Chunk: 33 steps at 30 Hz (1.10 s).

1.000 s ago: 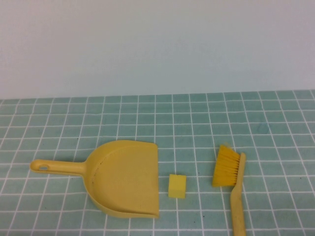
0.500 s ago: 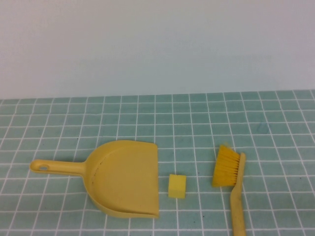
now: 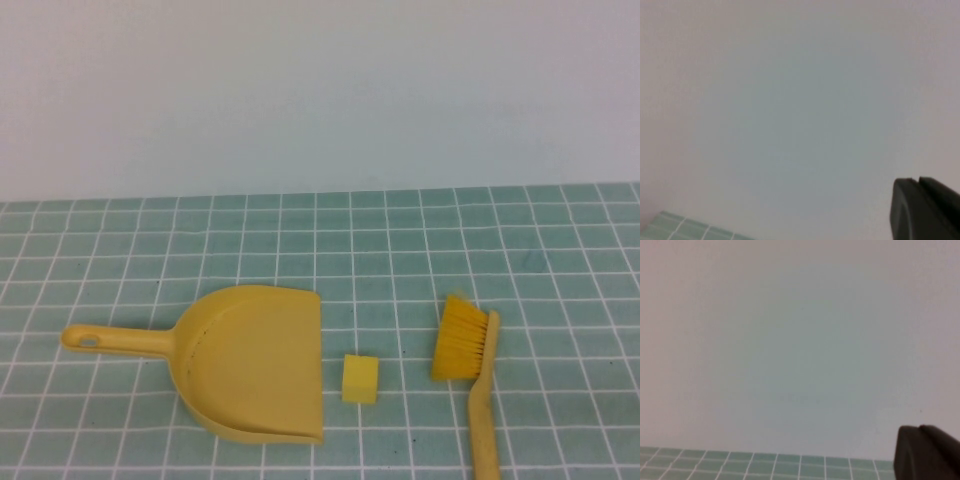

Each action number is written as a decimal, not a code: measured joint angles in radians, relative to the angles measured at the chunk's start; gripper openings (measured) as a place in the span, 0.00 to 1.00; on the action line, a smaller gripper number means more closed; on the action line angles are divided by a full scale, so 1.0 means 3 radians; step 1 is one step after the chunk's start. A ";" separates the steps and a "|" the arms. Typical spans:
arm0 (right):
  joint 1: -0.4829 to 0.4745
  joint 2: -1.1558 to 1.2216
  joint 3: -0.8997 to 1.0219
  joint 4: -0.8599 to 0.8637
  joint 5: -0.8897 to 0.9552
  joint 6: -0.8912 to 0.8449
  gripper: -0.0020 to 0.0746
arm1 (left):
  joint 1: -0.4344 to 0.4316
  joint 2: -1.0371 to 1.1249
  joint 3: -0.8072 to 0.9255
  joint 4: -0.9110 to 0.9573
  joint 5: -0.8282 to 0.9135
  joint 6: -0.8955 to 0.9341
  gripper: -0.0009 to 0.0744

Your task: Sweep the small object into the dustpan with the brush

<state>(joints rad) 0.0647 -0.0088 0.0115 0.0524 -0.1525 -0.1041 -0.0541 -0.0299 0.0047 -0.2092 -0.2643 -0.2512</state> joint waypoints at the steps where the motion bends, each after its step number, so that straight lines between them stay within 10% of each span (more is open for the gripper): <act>1: 0.0000 0.0000 -0.0066 0.0000 0.0163 0.0007 0.02 | 0.0000 0.0000 -0.0064 0.0036 0.0097 0.0000 0.01; 12: 0.0000 0.0408 -0.1227 0.0094 0.2272 0.0019 0.02 | 0.0000 0.0430 -0.1388 0.0302 0.2341 0.0645 0.01; 19: 0.0000 0.1340 -0.1989 0.0961 0.3399 -0.0071 0.02 | 0.0000 0.1009 -0.1510 -0.0103 0.2641 0.0890 0.01; 33: 0.0000 0.2405 -0.2114 0.2229 0.2954 -0.0804 0.02 | 0.0000 0.1467 -0.1494 0.0020 0.2581 0.0950 0.01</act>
<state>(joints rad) 0.0647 0.7128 -0.6226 0.7210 0.7338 -0.3454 -0.0541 0.4100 -0.4434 -0.2031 0.5100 0.0337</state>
